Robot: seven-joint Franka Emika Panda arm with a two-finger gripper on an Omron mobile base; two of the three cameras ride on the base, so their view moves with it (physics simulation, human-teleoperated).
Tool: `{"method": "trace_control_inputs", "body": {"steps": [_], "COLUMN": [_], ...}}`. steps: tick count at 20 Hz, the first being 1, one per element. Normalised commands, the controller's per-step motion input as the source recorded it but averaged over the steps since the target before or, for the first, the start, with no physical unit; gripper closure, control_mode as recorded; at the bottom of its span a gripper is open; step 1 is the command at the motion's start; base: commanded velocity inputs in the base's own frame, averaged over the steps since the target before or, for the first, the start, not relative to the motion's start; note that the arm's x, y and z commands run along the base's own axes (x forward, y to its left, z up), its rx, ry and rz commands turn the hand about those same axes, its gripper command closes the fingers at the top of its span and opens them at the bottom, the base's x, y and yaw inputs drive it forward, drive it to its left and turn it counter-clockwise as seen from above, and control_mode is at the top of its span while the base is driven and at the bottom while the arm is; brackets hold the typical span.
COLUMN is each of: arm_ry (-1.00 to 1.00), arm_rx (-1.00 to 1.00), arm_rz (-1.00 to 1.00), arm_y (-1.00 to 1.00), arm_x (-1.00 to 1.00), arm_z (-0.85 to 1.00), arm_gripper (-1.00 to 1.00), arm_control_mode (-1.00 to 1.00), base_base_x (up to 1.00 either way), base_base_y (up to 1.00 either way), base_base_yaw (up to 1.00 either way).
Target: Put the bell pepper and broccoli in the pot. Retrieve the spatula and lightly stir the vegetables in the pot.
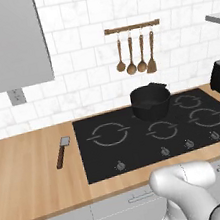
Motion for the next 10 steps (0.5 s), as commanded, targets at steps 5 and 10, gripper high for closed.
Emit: {"method": "trace_control_inputs", "body": {"steps": [5,10], "arm_ry": [0.00,0.00], "arm_rx": [-0.01,0.00], "arm_rz": [0.00,0.00], "arm_y": [-0.55,-0.52], "arm_x": [0.00,0.00], "arm_z": [-0.30,-0.07], "arm_gripper": [-1.00,-1.00], "arm_control_mode": [-1.00,-1.00], "base_base_x": [0.00,0.00], "base_base_y": [0.00,0.00], "base_base_yaw": [0.00,0.00]}}
